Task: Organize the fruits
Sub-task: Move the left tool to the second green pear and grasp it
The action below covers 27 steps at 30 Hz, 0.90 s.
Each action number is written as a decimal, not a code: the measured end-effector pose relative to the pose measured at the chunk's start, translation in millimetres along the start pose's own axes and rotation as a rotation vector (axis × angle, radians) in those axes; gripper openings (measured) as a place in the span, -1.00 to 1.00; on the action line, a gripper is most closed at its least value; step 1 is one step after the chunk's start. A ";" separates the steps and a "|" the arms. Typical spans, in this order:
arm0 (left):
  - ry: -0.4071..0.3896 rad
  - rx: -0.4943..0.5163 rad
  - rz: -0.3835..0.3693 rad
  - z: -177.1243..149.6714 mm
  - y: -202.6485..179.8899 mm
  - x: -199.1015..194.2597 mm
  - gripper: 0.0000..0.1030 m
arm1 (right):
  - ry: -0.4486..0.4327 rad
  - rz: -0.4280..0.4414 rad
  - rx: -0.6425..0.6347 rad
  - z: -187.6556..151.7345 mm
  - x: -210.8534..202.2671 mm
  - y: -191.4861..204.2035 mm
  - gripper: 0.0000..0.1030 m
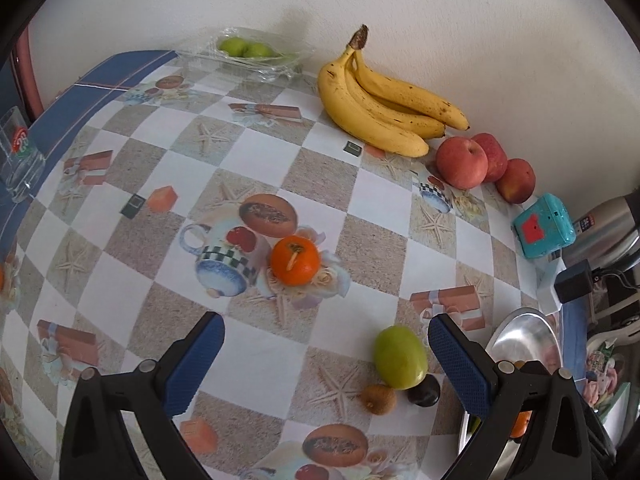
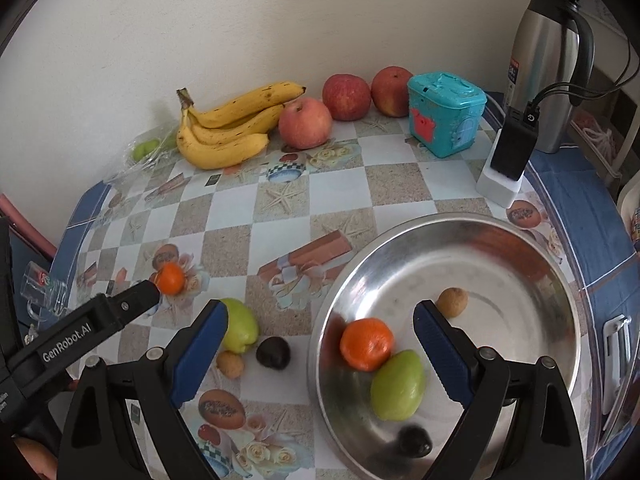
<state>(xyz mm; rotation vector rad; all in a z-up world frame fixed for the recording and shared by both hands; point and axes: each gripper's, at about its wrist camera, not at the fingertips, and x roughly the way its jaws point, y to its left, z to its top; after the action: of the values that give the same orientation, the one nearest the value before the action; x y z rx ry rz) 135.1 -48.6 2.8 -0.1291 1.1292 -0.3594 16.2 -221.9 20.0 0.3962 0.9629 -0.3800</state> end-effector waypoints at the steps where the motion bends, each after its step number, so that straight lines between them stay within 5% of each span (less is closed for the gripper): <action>1: 0.005 0.002 -0.005 -0.2 -2.7 2.5 1.00 | 0.000 -0.001 0.004 0.9 0.7 -1.7 0.83; 7: 0.054 0.031 -0.008 -6.6 -18.4 20.1 0.97 | 0.027 0.004 0.042 -2.5 6.8 -13.7 0.83; 16: 0.126 0.050 -0.056 -27.6 -34.2 43.4 0.50 | 0.041 -0.012 0.063 -5.8 8.9 -26.4 0.83; 23: 0.161 0.041 -0.119 -34.4 -42.6 50.0 -0.17 | 0.046 -0.007 0.073 -7.2 9.9 -29.0 0.83; 27: 0.158 0.045 -0.113 -35.2 -44.1 48.1 -0.17 | 0.045 -0.004 0.085 -7.6 9.3 -30.9 0.83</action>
<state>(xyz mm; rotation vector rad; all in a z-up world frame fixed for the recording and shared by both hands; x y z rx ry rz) 112.0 -103.6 -41.2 -0.1272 1.2718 -0.5024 0.8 -246.1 3.5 0.4816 0.9937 -0.4177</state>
